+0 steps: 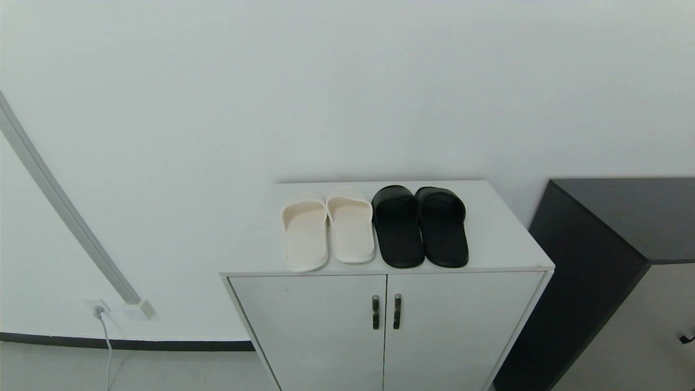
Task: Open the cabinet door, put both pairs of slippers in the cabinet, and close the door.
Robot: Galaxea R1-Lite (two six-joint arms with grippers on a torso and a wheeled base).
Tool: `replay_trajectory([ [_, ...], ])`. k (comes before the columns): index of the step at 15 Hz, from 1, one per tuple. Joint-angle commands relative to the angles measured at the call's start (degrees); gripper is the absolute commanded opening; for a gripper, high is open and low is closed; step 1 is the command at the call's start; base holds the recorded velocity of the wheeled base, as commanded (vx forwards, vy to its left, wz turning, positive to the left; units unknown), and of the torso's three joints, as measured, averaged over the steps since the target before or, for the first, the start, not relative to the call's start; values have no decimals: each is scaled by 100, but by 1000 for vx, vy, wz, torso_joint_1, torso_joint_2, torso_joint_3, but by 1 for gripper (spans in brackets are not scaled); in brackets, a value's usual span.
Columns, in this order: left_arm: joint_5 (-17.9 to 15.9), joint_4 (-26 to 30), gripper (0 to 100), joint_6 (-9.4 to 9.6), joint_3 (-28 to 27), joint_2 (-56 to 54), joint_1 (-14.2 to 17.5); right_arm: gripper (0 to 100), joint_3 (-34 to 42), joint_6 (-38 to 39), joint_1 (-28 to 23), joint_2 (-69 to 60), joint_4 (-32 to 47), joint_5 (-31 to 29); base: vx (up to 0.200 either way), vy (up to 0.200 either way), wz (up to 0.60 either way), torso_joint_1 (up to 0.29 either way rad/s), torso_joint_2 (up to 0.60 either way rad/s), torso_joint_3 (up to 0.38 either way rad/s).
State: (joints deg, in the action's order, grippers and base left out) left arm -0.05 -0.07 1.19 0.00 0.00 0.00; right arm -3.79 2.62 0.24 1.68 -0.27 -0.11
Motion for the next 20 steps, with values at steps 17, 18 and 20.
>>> replay_trajectory([
  [17, -13, -1, 0, 21, 0, 9, 0, 100, -4833, 1188, 4291, 9544, -3093, -2942, 0, 0, 0, 0, 0, 0],
  [18, -13, -1, 0, 21, 0, 9, 0, 100, -5079, 1179, 4326, 9790, -3093, -3021, 0, 0, 0, 0, 0, 0],
  [20, -13, -1, 0, 21, 0, 9, 0, 100, -5606, 1153, 4335, 10256, -3085, -3083, 0, 0, 0, 0, 0, 0],
])
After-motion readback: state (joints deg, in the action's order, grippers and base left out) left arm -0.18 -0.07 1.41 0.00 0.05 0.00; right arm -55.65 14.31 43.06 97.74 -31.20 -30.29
